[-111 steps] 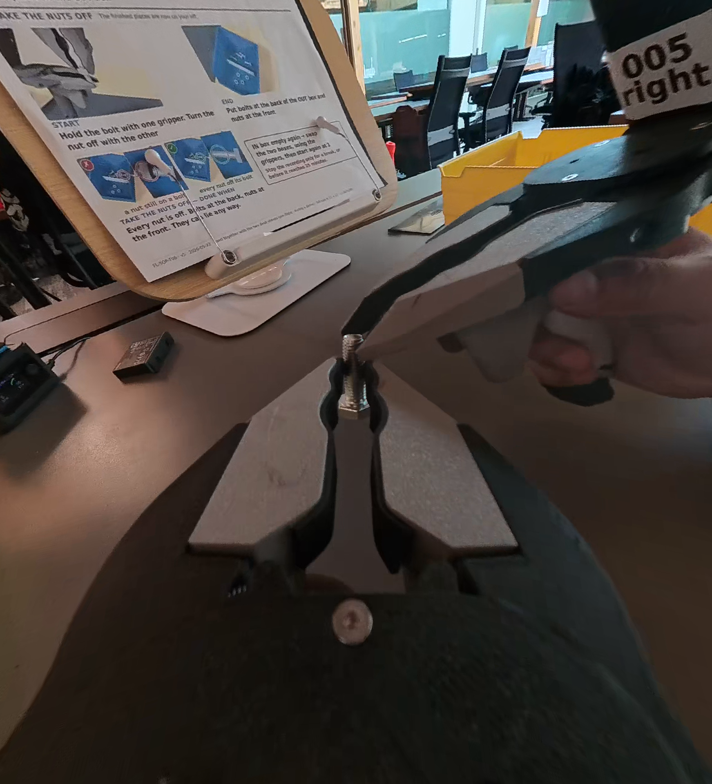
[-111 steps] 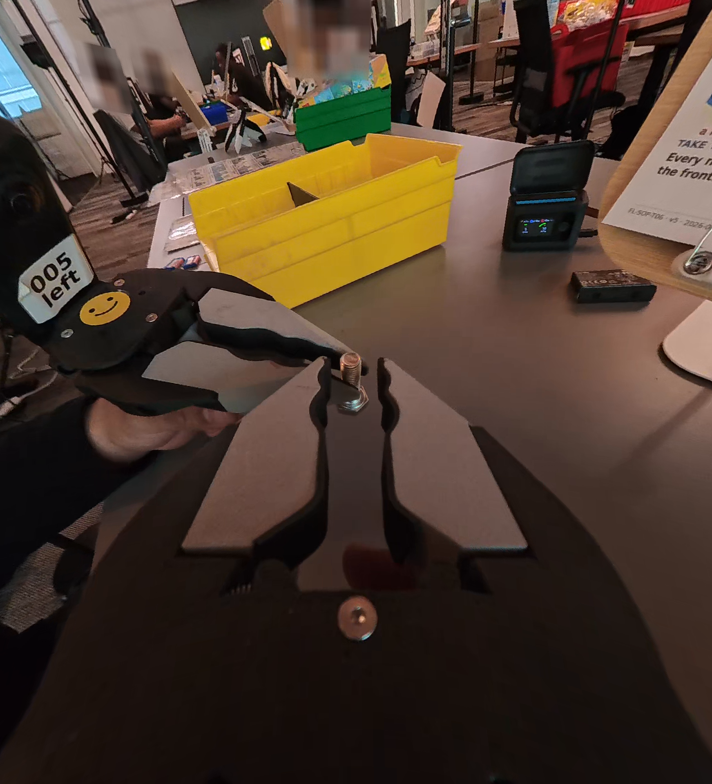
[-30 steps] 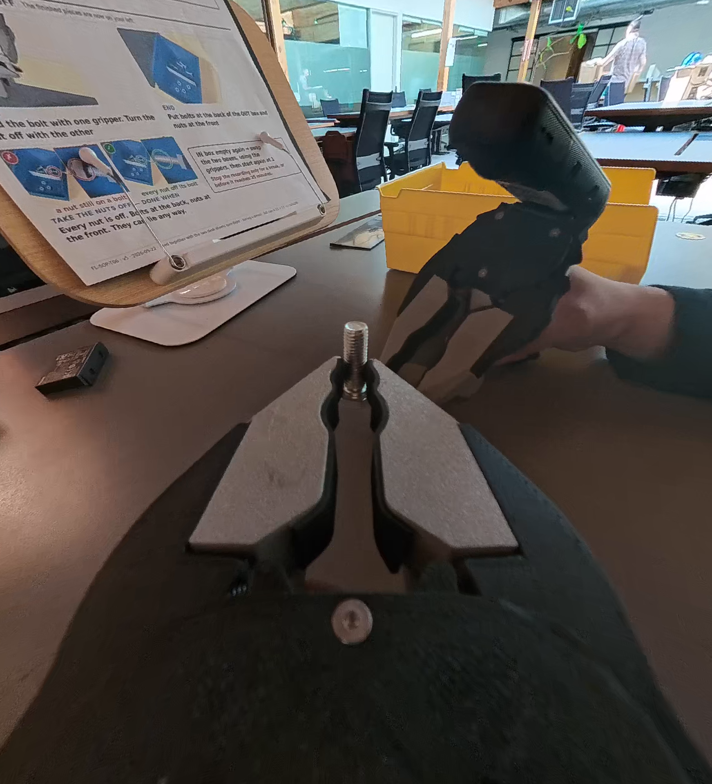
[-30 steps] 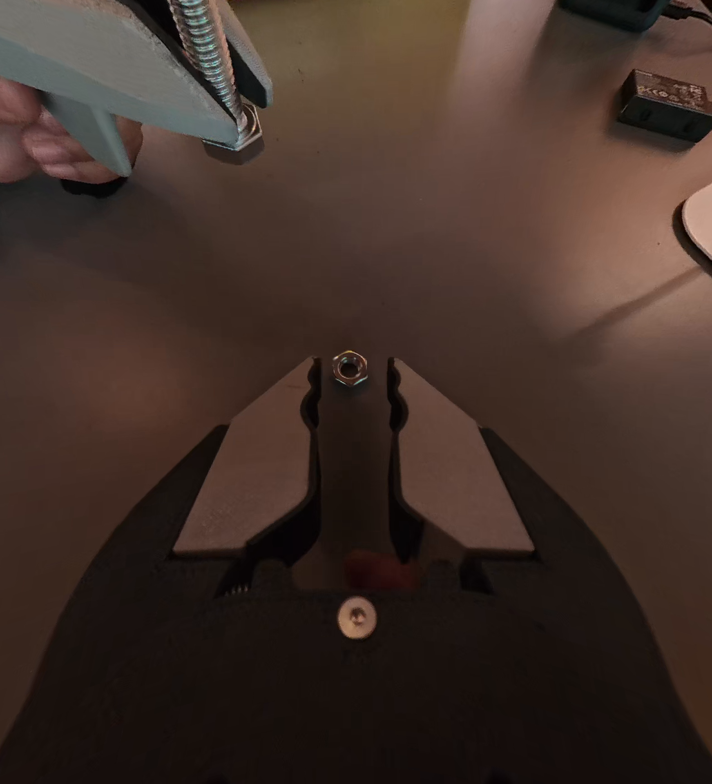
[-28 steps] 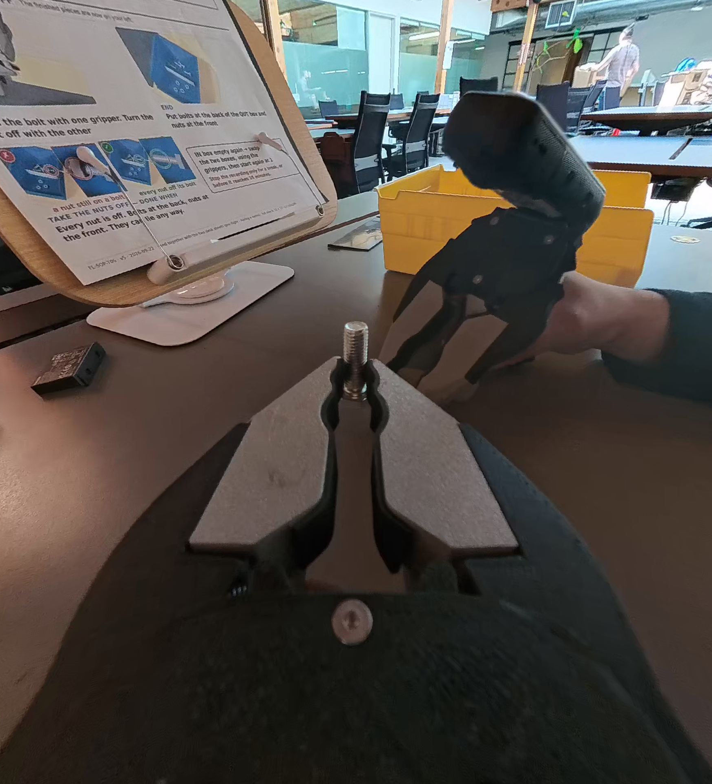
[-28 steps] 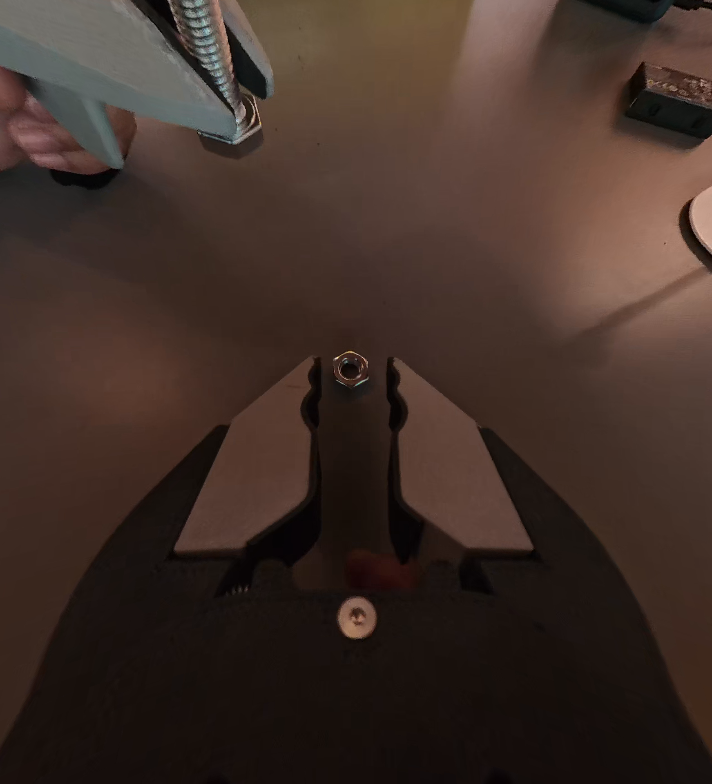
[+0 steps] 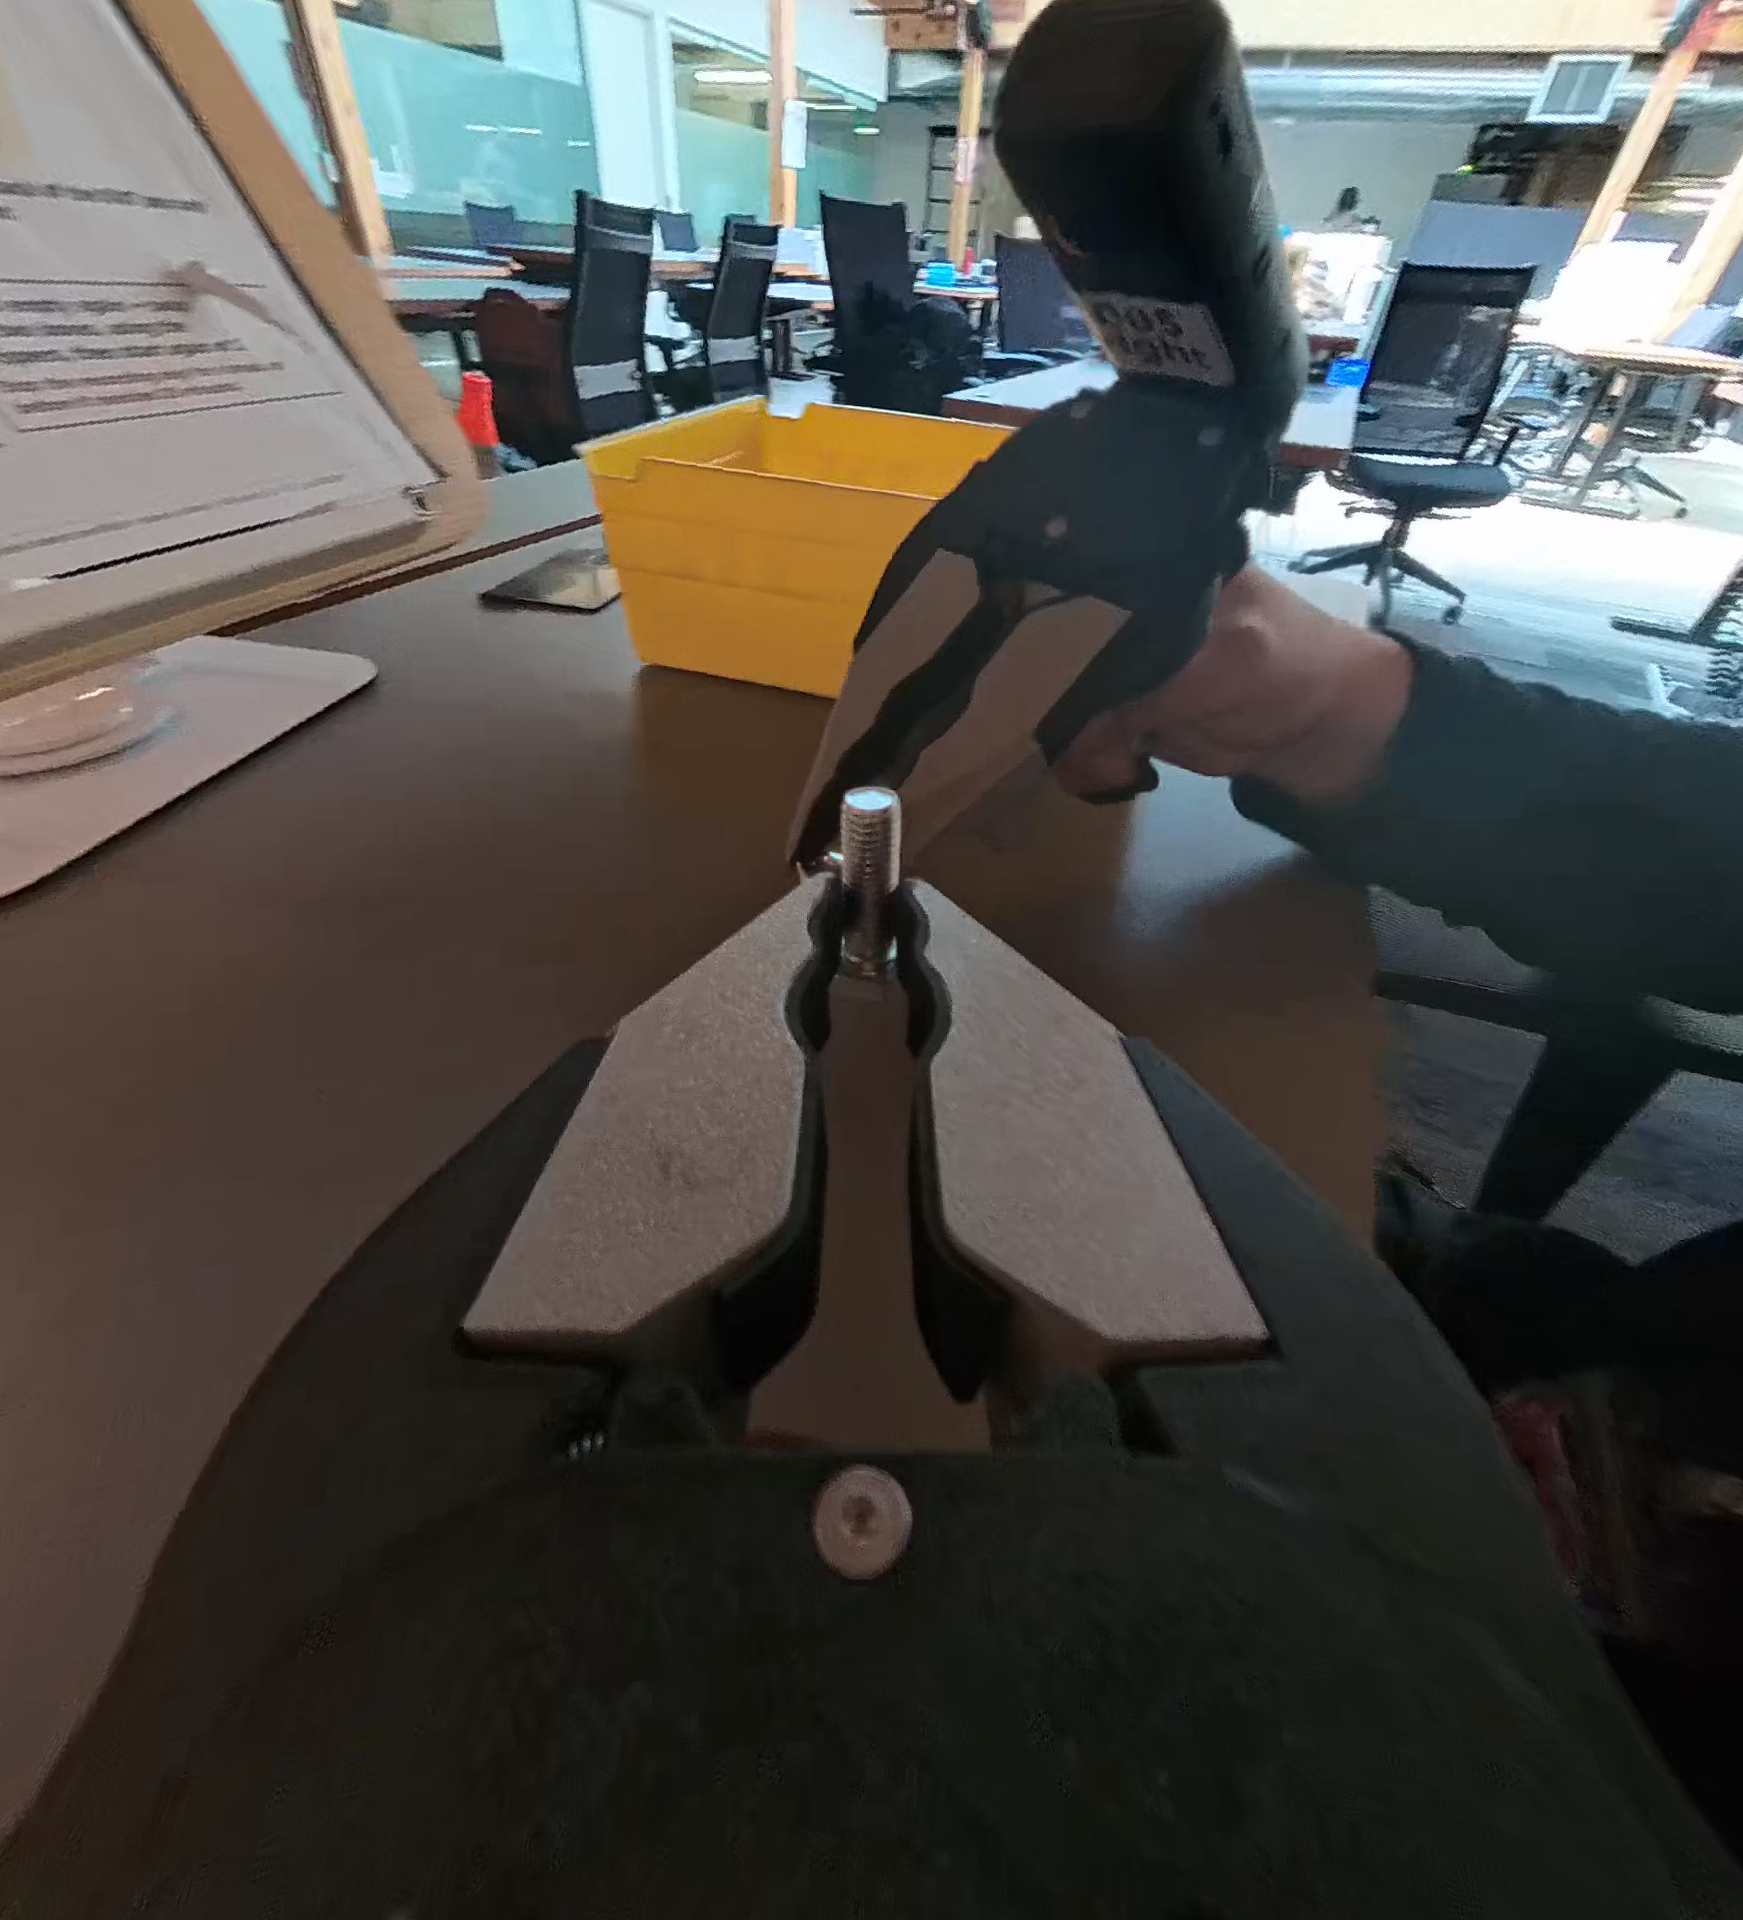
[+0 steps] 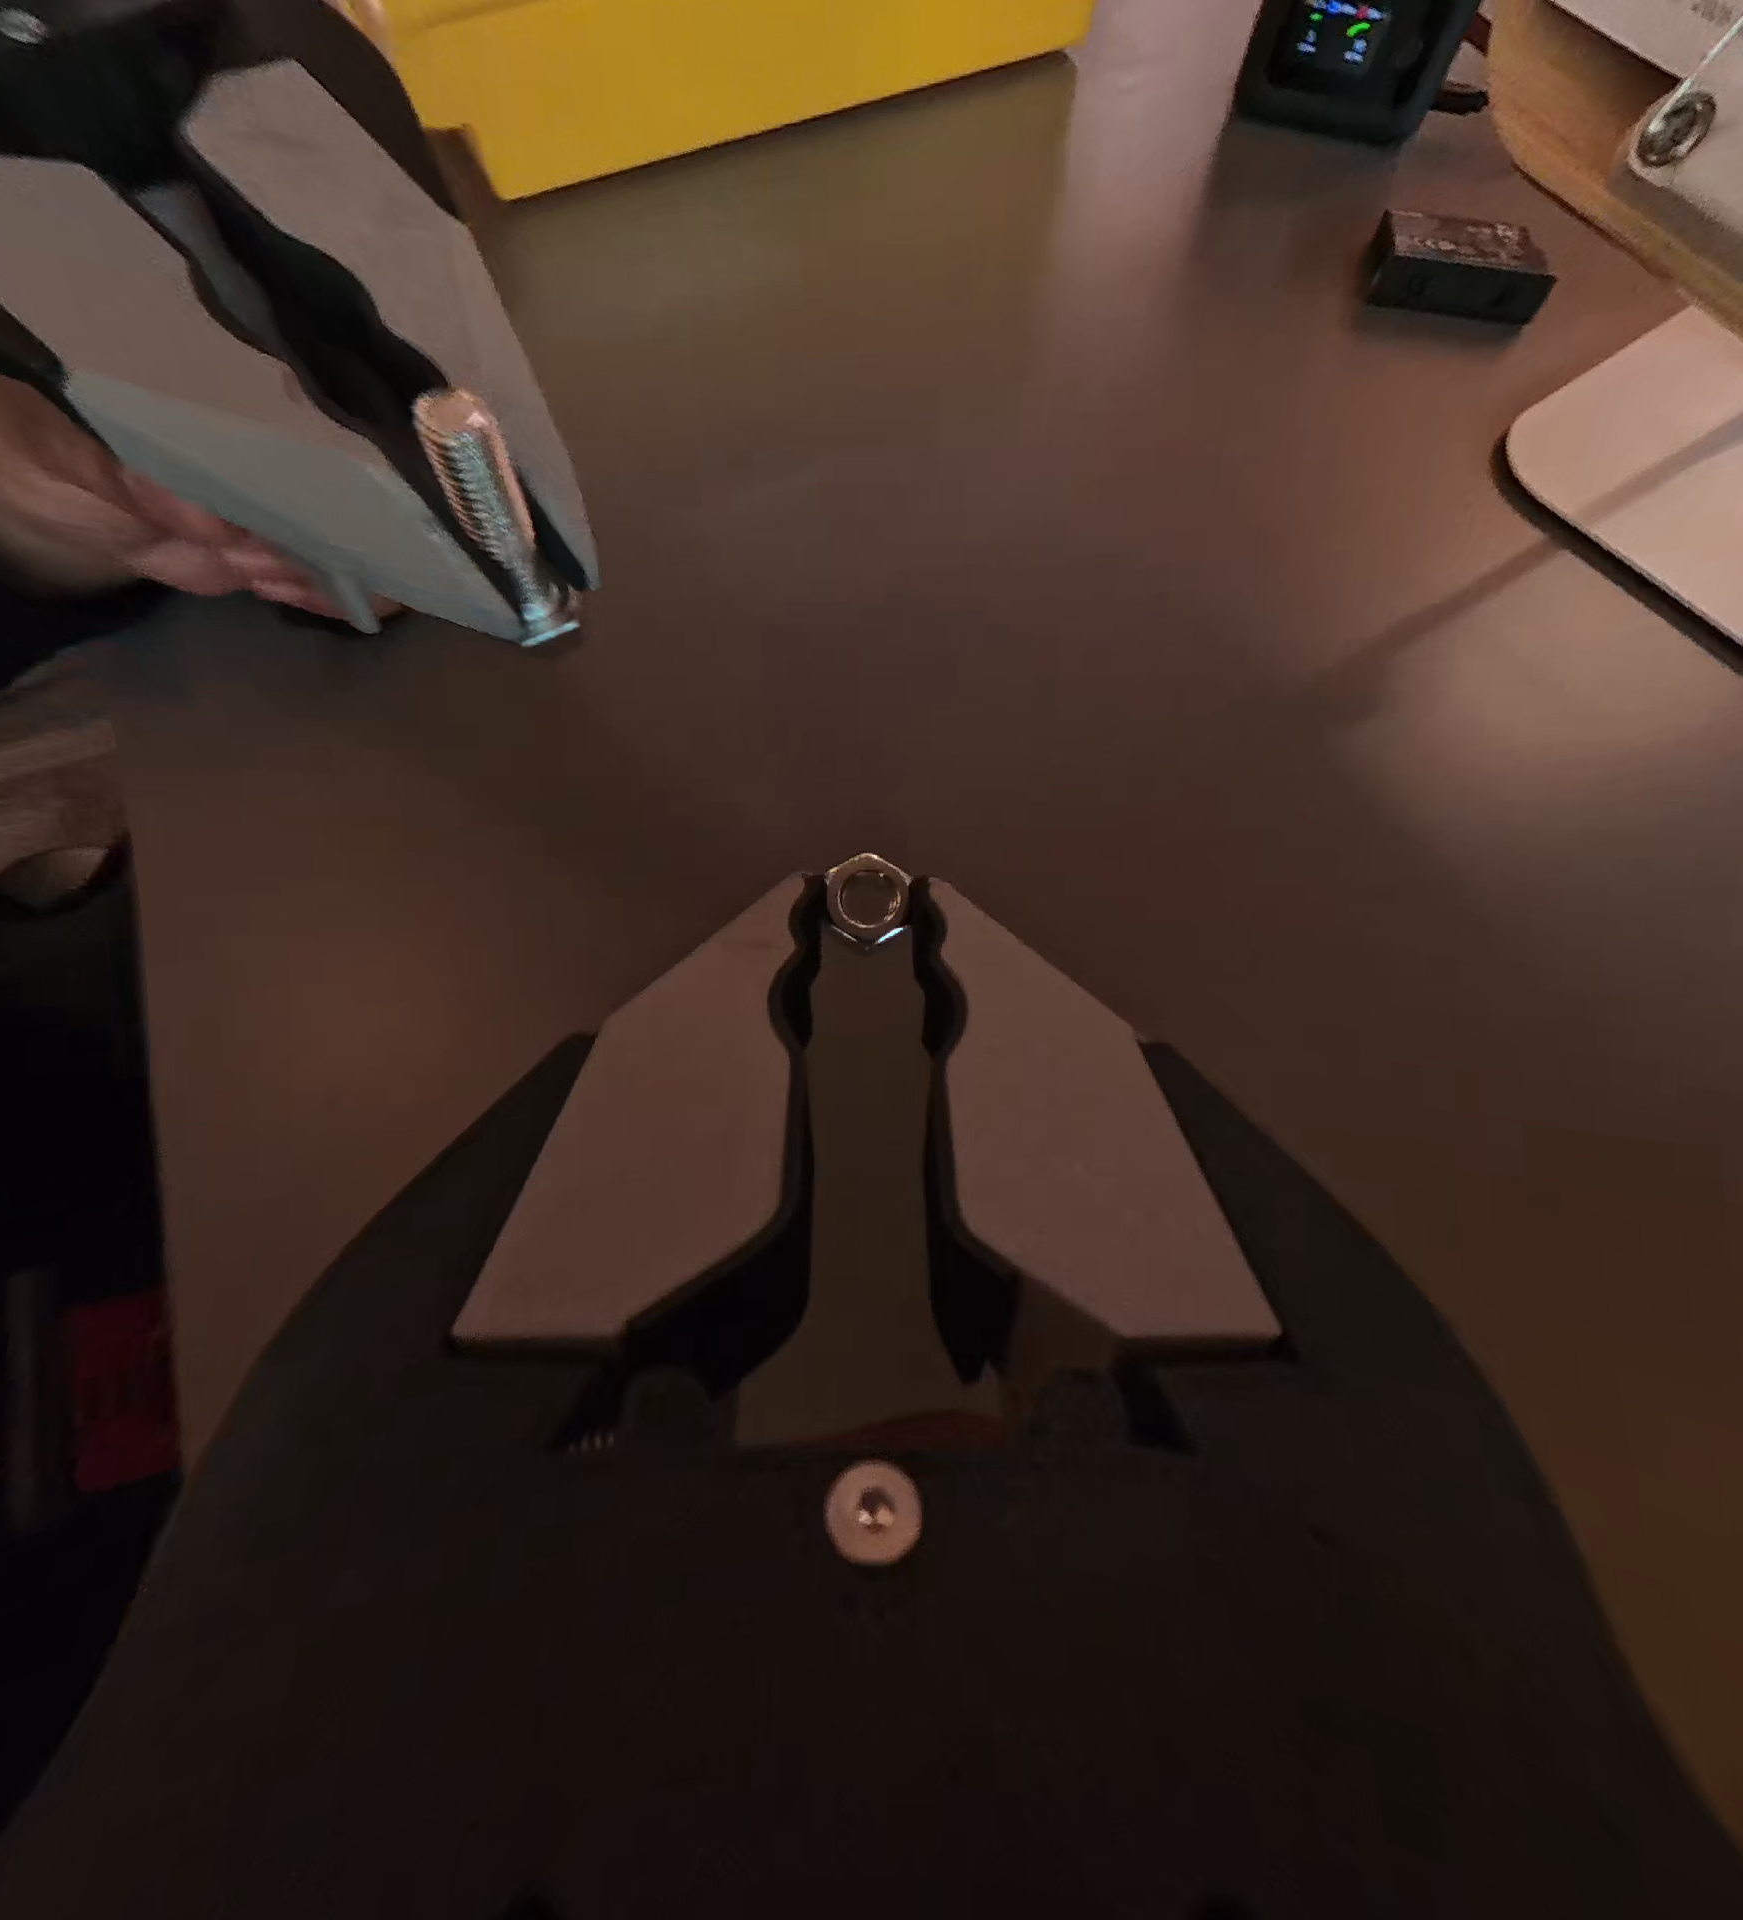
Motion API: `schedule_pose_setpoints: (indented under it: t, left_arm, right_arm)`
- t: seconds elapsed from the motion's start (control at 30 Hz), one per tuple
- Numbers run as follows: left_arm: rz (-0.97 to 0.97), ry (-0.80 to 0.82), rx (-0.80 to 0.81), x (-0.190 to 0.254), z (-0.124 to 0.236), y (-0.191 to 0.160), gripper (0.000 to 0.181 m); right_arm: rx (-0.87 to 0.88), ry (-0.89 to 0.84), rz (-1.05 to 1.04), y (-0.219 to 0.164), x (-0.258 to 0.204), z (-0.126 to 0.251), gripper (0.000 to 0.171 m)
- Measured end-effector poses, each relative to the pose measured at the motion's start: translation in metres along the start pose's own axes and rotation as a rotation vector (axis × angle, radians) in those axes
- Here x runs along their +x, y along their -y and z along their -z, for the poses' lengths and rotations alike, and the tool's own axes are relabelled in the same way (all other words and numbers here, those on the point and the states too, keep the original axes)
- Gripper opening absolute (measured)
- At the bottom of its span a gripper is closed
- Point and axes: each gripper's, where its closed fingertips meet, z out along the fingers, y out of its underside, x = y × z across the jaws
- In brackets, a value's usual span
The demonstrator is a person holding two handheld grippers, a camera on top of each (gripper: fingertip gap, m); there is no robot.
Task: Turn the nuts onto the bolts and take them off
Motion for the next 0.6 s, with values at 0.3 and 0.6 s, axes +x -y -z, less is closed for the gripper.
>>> schedule_pose_setpoints:
  t: [0.3,0.6]
  left_arm:
    - [-0.040,-0.139,0.021,0.028,0.000,0.002,0.008]
    - [-0.096,-0.156,0.016,0.036,-0.004,0.001,0.007]
  right_arm:
    - [0.013,0.156,0.102,0.025,-0.051,0.050,0.015]
    - [-0.025,0.184,0.199,0.055,-0.068,0.047,0.015]
